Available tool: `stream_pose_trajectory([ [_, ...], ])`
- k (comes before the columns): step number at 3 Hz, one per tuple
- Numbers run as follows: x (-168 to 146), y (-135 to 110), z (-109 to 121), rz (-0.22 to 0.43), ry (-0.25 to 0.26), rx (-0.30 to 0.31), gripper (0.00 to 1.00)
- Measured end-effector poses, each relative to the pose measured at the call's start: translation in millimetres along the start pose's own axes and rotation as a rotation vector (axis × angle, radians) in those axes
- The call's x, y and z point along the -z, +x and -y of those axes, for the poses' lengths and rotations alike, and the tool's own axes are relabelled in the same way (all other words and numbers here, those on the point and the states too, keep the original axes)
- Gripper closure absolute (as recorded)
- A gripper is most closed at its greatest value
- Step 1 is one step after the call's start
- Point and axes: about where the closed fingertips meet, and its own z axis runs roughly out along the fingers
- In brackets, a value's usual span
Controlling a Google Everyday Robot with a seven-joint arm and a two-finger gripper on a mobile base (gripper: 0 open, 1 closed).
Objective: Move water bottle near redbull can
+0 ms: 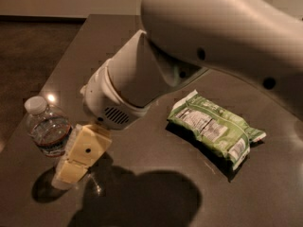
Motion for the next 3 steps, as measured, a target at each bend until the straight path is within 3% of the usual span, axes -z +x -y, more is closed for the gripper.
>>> stream_pose_trajectory([
  [2, -23.2, -27.9, -4.6, 0.048, -0.014, 0.028, 0.0],
  [3, -32.5, -29.2, -2.3, 0.046, -0.028, 0.027, 0.15],
])
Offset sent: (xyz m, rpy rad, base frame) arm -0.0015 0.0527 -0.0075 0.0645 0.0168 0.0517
